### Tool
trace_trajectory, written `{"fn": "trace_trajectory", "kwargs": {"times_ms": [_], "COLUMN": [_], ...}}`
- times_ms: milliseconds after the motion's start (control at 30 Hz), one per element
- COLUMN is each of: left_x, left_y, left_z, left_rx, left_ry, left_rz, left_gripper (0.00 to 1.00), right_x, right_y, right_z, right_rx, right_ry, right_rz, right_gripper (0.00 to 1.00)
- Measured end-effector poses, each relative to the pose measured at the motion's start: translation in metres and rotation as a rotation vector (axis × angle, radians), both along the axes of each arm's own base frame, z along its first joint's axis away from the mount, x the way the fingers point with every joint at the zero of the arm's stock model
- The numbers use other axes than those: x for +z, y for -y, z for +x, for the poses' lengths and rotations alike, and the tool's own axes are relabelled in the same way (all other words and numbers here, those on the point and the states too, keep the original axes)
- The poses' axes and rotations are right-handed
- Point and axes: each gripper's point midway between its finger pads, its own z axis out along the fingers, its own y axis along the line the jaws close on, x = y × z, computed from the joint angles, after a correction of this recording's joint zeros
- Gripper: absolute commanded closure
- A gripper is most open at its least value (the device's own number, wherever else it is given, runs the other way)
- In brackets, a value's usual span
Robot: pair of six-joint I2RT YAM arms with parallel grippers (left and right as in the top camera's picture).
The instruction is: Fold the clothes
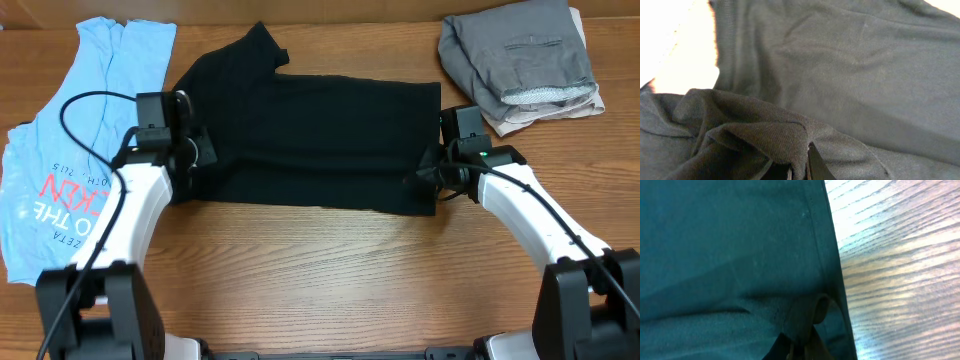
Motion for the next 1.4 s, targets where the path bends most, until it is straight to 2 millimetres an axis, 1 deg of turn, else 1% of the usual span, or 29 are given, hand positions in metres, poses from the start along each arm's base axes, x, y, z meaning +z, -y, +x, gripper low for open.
{"fn": "trace_trajectory", "kwargs": {"times_ms": [100, 233, 267, 367, 467, 500, 533, 567, 600, 633, 667, 700, 800, 867, 933, 1033, 1100, 1167, 1233, 1267, 1300, 1367, 1400], "left_x": [-0.015, -0.034, -0.037, -0.049, -0.057, -0.058, -0.06, -0.06, -0.059, -0.058, -0.056, -0.054, -0.054, -0.057, -0.054, -0.033, -0.005, 0.027, 0.063, 0.077, 0.091, 0.11, 0.113], "left_y": [0.001, 0.0, 0.0, 0.0, 0.0, 0.0, -0.001, -0.001, -0.001, -0.001, -0.001, -0.001, -0.001, -0.001, 0.001, 0.005, 0.01, 0.018, 0.025, 0.027, 0.029, 0.032, 0.033], "left_z": [0.007, 0.015, 0.015, 0.02, 0.025, 0.027, 0.029, 0.031, 0.032, 0.035, 0.038, 0.041, 0.04, 0.034, 0.03, 0.036, 0.043, 0.047, 0.046, 0.045, 0.044, 0.035, 0.029], "left_rx": [0.001, 0.013, 0.015, 0.023, 0.025, 0.025, 0.025, 0.027, 0.027, 0.028, 0.027, 0.027, 0.029, 0.028, 0.018, -0.017, -0.048, -0.101, -0.159, -0.177, -0.191, -0.217, -0.224], "left_ry": [-0.011, -0.024, -0.027, -0.031, -0.025, -0.019, -0.017, -0.009, 0.0, 0.013, 0.025, 0.039, 0.035, -0.002, -0.044, -0.051, -0.019, 0.027, 0.071, 0.084, 0.1, 0.086, 0.067], "left_rz": [0.0, -0.005, -0.006, -0.011, -0.012, -0.012, -0.012, -0.013, -0.012, -0.012, -0.012, -0.011, -0.012, -0.013, -0.02, -0.03, -0.045, -0.058, -0.068, -0.068, -0.068, -0.07, -0.068], "left_gripper": [0.93, 0.89, 0.85, 0.79, 0.75, 0.71, 0.6, 0.46, 0.3, 0.18, 0.07, 0.0, 0.0, 0.0, 0.0, 0.0, 0.0, 0.0, 0.0, 0.0, 0.0, 0.0, 0.0], "right_x": [-0.007, -0.015, -0.018, -0.026, -0.027, -0.027, -0.026, -0.026, -0.026, -0.026, -0.026, -0.026, -0.025, -0.024, -0.018, 0.006, 0.033, 0.073, 0.108, 0.125, 0.138, 0.156, 0.159], "right_y": [0.001, 0.0, 0.001, 0.002, 0.004, 0.004, 0.004, 0.004, 0.005, 0.006, 0.007, 0.007, 0.007, 0.006, 0.006, 0.003, 0.0, -0.004, -0.005, -0.006, -0.007, -0.007, -0.008], "right_z": [0.004, 0.011, 0.013, 0.017, 0.021, 0.022, 0.023, 0.023, 0.023, 0.023, 0.024, 0.024, 0.025, 0.021, 0.019, 0.022, 0.027, 0.032, 0.035, 0.038, 0.041, 0.041, 0.038], "right_rx": [-0.003, -0.006, -0.008, -0.013, -0.021, -0.021, -0.022, -0.021, -0.024, -0.027, -0.032, -0.028, -0.033, -0.025, -0.023, 0.001, 0.033, 0.065, 0.093, 0.106, 0.117, 0.134, 0.143], "right_ry": [-0.003, 0.007, 0.008, 0.005, 0.016, 0.019, 0.023, 0.025, 0.026, 0.026, 0.026, 0.028, 0.031, 0.005, -0.023, -0.039, -0.026, 0.006, 0.044, 0.075, 0.103, 0.138, 0.135], "right_rz": [-0.007, -0.012, -0.015, -0.024, -0.024, -0.024, -0.024, -0.026, -0.025, -0.028, -0.027, -0.029, -0.027, -0.027, -0.027, -0.026, -0.024, -0.017, -0.019, -0.019, -0.021, -0.023, -0.02], "right_gripper": [0.96, 0.96, 0.96, 0.96, 0.95, 0.89, 0.8, 0.64, 0.5, 0.4, 0.32, 0.29, 0.27, 0.26, 0.23, 0.2, 0.09, 0.05, 0.01, 0.0, 0.0, 0.0, 0.0]}}
